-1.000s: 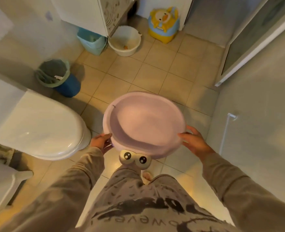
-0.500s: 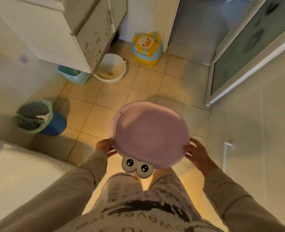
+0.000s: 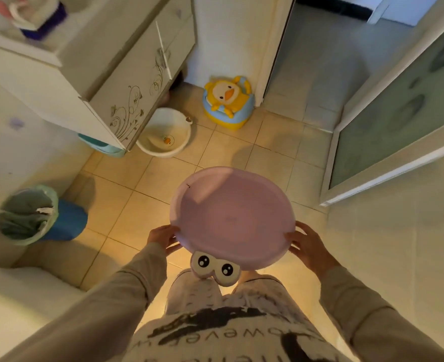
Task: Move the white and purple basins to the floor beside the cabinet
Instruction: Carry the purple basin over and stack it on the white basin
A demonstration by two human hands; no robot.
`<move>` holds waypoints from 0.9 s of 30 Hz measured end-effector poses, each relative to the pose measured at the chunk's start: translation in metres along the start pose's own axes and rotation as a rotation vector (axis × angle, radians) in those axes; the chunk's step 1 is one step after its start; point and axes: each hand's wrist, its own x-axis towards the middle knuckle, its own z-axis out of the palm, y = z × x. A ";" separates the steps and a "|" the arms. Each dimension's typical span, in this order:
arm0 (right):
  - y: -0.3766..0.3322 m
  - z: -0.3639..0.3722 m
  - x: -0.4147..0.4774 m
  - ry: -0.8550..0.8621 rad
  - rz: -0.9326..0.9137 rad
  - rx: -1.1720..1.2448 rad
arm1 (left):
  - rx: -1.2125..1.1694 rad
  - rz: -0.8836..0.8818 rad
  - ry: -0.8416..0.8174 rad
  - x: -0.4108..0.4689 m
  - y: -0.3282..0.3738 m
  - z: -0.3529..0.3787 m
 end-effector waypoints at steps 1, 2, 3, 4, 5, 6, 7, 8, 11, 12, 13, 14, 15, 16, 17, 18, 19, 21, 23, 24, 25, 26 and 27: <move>-0.018 -0.006 0.011 -0.015 -0.003 -0.031 | -0.025 -0.011 0.013 0.001 0.005 0.013; -0.036 -0.010 0.022 -0.030 -0.003 -0.055 | -0.047 -0.019 0.016 0.002 0.010 0.026; -0.054 -0.015 0.033 -0.046 -0.005 -0.078 | -0.072 -0.024 0.015 0.002 0.016 0.039; -0.072 -0.019 0.044 -0.065 -0.010 -0.105 | -0.094 -0.025 0.016 0.003 0.020 0.052; -0.088 -0.024 0.054 -0.082 -0.015 -0.135 | -0.115 -0.028 0.023 0.003 0.025 0.065; -0.103 -0.028 0.065 -0.098 -0.020 -0.163 | -0.135 -0.034 0.032 0.003 0.029 0.076; -0.117 -0.031 0.075 -0.108 -0.020 -0.181 | -0.147 -0.042 0.037 0.004 0.034 0.087; -0.129 -0.033 0.087 -0.115 -0.015 -0.189 | -0.154 -0.045 0.037 0.006 0.040 0.096; -0.163 -0.034 0.122 -0.148 -0.016 -0.232 | -0.181 -0.036 0.042 0.017 0.063 0.122; -0.173 -0.032 0.133 -0.152 -0.012 -0.243 | -0.194 -0.036 0.051 0.023 0.072 0.130; -0.183 -0.029 0.144 -0.151 -0.003 -0.246 | -0.208 -0.038 0.060 0.029 0.082 0.136; -0.192 -0.025 0.156 -0.149 0.006 -0.247 | -0.220 -0.039 0.066 0.035 0.091 0.142; -0.202 -0.020 0.167 -0.150 0.011 -0.251 | -0.230 -0.042 0.069 0.041 0.100 0.148; -0.211 -0.015 0.179 -0.152 0.013 -0.256 | -0.242 -0.046 0.072 0.047 0.109 0.153; -0.221 -0.009 0.191 -0.157 0.012 -0.259 | -0.252 -0.050 0.073 0.055 0.118 0.157; -0.232 -0.002 0.202 -0.160 0.010 -0.260 | -0.258 -0.051 0.075 0.063 0.128 0.161; -0.242 0.005 0.211 -0.158 0.007 -0.263 | -0.265 -0.049 0.078 0.072 0.139 0.165; -0.264 0.021 0.226 -0.155 0.005 -0.277 | -0.283 -0.049 0.086 0.087 0.162 0.173; -0.286 0.037 0.240 -0.156 0.015 -0.294 | -0.319 -0.059 0.101 0.098 0.187 0.181; -0.297 0.045 0.247 -0.153 0.019 -0.305 | -0.337 -0.065 0.110 0.104 0.198 0.184; -0.308 0.054 0.254 -0.150 0.018 -0.314 | -0.350 -0.069 0.115 0.109 0.210 0.186; -0.319 0.063 0.261 -0.152 0.011 -0.319 | -0.360 -0.070 0.113 0.114 0.222 0.188; -0.329 0.073 0.269 -0.155 0.006 -0.322 | -0.368 -0.069 0.111 0.118 0.235 0.189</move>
